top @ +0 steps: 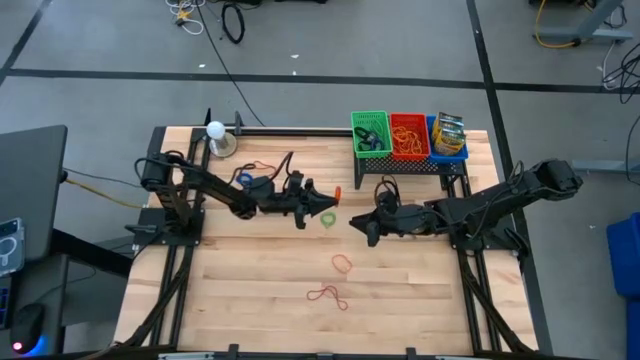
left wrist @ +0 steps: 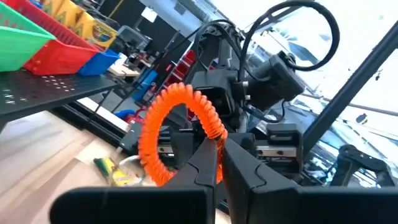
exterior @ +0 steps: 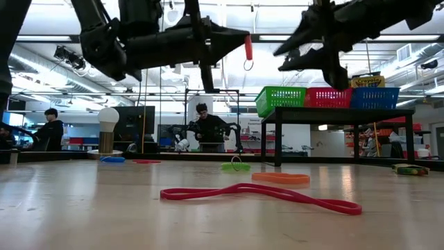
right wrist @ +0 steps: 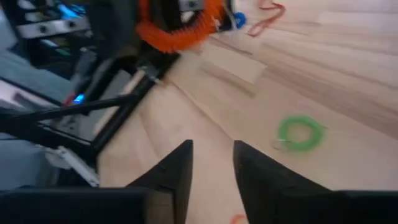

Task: Pick & Place Office Desk Supplies
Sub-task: Put the orange spring keychain into the green bin

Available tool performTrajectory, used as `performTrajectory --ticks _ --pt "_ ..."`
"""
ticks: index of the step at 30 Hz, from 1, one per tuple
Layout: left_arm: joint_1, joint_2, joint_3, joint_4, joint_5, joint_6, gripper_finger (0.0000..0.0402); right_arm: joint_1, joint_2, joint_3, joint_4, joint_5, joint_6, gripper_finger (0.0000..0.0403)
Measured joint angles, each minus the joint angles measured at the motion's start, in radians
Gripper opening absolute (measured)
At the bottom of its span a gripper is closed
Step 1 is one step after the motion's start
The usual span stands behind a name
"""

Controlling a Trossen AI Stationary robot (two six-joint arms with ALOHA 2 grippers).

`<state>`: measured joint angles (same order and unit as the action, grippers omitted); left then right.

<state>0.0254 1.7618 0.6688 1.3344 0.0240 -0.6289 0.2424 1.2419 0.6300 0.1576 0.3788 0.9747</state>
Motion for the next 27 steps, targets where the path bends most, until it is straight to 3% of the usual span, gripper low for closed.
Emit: performTrajectory --ticks 6,12,15,19,27 --pt "0.0 0.002 0.032 -0.003 0.056 -0.011 0.0014 0.003 0.0 0.0 0.123 0.04 -0.175 0.0157" --pt "0.0 0.002 0.04 -0.003 0.099 -0.038 0.0014 -0.004 0.0 0.0 0.2 0.186 -0.396 0.0172" --pt "-0.007 0.002 0.04 -0.003 0.108 -0.045 0.0014 -0.024 0.001 0.0 0.2 0.19 -0.451 0.0175" --pt "-0.026 0.002 0.04 -0.005 0.11 -0.063 0.0014 -0.073 0.002 0.0 0.226 0.126 -0.472 0.0176" --pt "-0.046 0.002 0.04 -0.006 0.103 -0.061 0.0014 -0.145 0.002 0.0 0.288 -0.104 -0.568 0.0176"
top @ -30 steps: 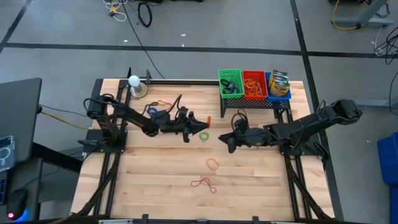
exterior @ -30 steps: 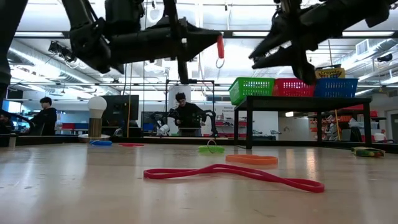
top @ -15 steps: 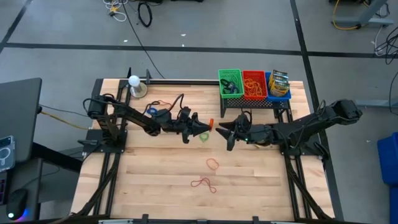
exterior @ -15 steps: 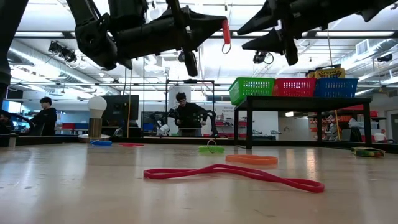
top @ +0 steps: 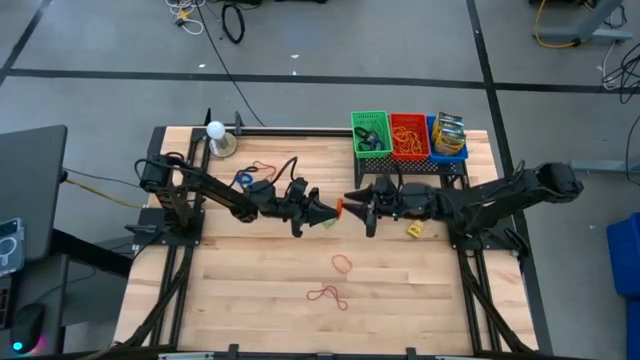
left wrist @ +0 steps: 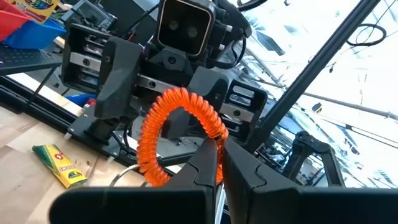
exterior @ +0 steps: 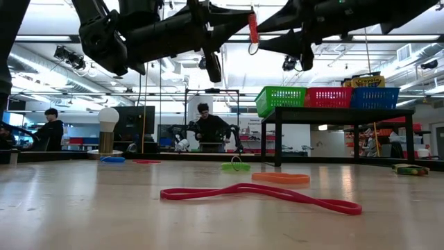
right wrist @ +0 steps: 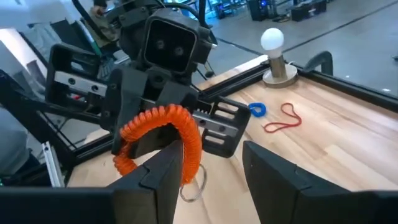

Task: Pick & Place Office Desk Supplies
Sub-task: Put the orange spring keychain into the green bin

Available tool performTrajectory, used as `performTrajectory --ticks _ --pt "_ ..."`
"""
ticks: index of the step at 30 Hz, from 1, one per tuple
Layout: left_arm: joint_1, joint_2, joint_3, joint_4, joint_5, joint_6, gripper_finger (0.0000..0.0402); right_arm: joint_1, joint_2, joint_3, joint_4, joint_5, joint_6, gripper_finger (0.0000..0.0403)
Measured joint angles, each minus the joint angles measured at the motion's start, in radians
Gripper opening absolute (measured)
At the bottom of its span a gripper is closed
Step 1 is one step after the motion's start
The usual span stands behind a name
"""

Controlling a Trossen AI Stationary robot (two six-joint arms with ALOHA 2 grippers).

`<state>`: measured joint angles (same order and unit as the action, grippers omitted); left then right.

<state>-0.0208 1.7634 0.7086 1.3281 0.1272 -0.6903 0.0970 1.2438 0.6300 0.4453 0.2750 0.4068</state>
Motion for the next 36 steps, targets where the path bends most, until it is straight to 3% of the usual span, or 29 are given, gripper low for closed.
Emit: performTrajectory --ticks 9,18,24,36 --pt "0.0 0.0 0.0 0.003 0.01 0.01 0.0014 -0.046 0.0 0.0 0.029 -0.154 -0.046 0.0176" --pt "0.001 0.0 0.0 0.004 0.031 -0.003 0.0014 -0.08 0.0 0.0 0.03 -0.189 -0.072 0.0171" --pt "0.001 -0.001 0.0 0.004 0.027 -0.002 0.0014 -0.099 0.0 0.0 0.031 -0.249 -0.103 0.0133" --pt "0.001 -0.001 0.0 0.004 0.011 0.025 0.0018 -0.101 0.0 0.0 0.088 -0.259 -0.136 0.0051"
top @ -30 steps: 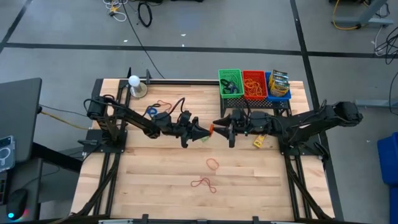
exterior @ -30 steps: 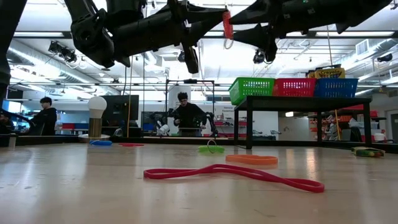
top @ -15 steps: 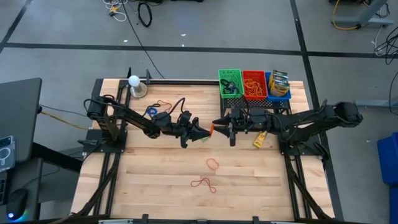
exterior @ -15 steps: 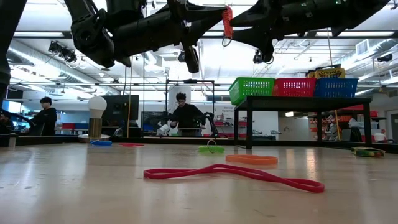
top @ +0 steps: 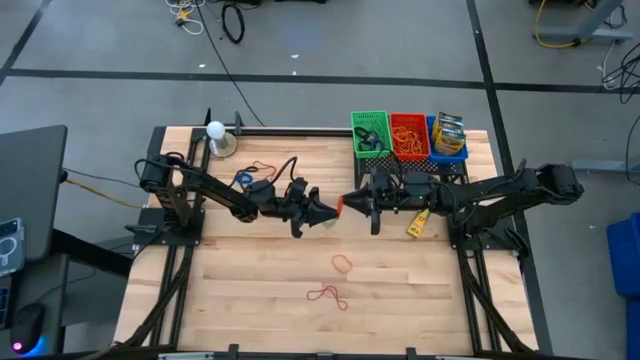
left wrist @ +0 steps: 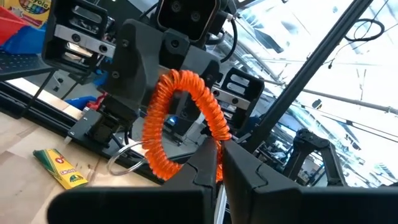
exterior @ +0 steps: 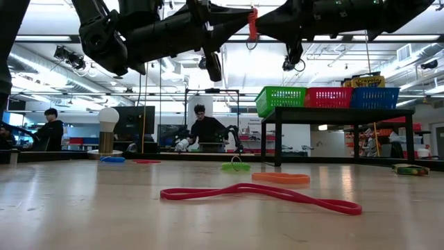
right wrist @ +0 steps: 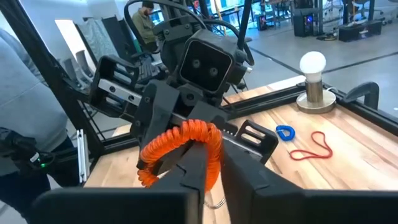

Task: Pick & Place Office Desk Supplies
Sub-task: Put the orange spring keychain into the green bin

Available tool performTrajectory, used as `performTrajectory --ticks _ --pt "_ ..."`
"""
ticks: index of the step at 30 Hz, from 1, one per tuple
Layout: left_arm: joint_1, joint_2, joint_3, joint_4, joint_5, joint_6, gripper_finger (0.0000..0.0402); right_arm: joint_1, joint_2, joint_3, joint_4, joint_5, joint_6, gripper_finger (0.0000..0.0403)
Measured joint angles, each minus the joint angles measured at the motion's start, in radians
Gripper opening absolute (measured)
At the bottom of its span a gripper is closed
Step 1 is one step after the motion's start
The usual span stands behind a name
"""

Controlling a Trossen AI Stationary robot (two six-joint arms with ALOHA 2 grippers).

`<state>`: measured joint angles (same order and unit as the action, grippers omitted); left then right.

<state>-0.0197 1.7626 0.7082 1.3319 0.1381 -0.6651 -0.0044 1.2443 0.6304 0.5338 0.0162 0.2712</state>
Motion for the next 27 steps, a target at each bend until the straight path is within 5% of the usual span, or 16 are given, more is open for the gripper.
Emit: performTrajectory --ticks 5,15,27 --pt "0.001 0.0 0.0 0.0 -0.005 -0.005 0.0054 0.0 0.0 0.0 -0.003 0.008 -0.016 0.0009" --pt "0.066 -0.036 -0.001 -0.027 0.046 -0.038 0.0138 -0.028 -0.01 0.0 -0.02 0.048 -0.017 0.0005" --pt "0.142 -0.193 -0.007 -0.35 0.124 0.127 0.0141 -0.151 -0.145 0.081 -0.318 0.107 -0.055 0.0005"
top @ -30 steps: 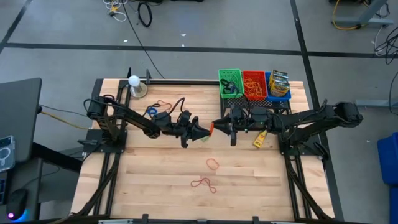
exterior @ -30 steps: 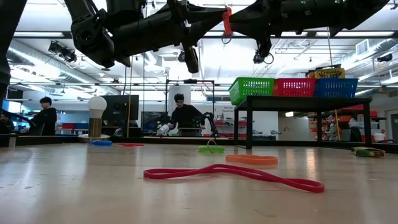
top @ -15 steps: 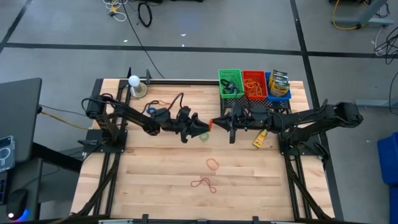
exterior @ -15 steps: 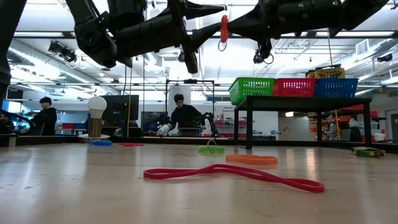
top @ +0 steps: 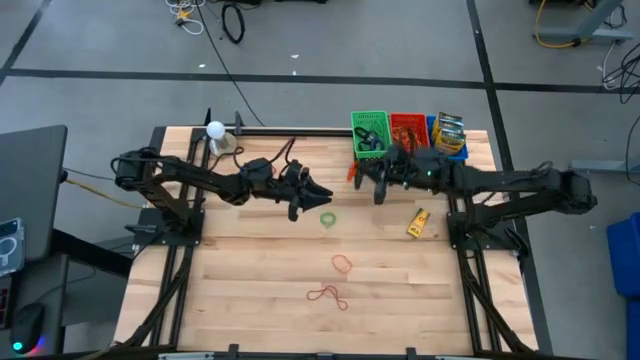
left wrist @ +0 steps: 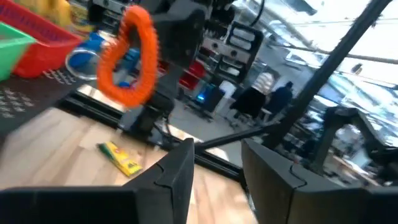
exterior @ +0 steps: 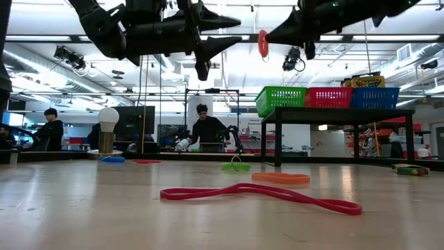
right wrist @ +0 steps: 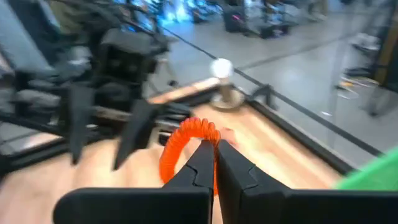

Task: Pick & Place Office Desk Supplies
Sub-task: Put the orange spring keychain into the green bin

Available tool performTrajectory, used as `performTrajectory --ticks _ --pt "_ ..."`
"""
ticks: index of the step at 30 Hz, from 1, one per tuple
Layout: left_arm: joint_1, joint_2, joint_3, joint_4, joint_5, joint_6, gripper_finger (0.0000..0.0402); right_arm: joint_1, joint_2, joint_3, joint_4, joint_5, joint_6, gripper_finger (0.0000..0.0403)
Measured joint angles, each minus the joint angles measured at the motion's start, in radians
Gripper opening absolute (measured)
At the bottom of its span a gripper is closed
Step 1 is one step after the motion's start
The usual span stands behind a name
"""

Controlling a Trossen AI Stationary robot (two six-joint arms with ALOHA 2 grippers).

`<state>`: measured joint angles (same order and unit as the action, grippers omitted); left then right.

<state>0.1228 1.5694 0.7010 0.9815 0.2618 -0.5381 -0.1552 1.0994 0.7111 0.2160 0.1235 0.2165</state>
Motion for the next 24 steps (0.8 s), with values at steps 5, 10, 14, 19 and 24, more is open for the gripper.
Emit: performTrajectory --ticks 5,10,14,19,24 --pt "0.009 -0.049 0.0 -0.18 -0.085 0.063 0.0109 -0.123 -0.019 0.171 -0.328 0.039 -0.036 0.0005" --pt "0.007 -0.047 0.0 -0.256 -0.185 0.116 0.0055 -0.297 0.066 0.374 -0.626 0.048 -0.052 0.0005" --pt "0.007 -0.045 0.0 -0.262 -0.227 0.148 0.0014 -0.412 0.179 0.479 -0.768 0.014 -0.067 0.0005" --pt "0.001 -0.044 -0.001 -0.287 -0.265 0.149 0.0009 -0.456 0.294 0.52 -0.823 -0.027 -0.08 0.001" --pt "-0.032 -0.044 -0.078 -0.294 -0.373 0.109 0.0015 -0.452 0.33 0.523 -0.829 -0.023 -0.075 0.0059"
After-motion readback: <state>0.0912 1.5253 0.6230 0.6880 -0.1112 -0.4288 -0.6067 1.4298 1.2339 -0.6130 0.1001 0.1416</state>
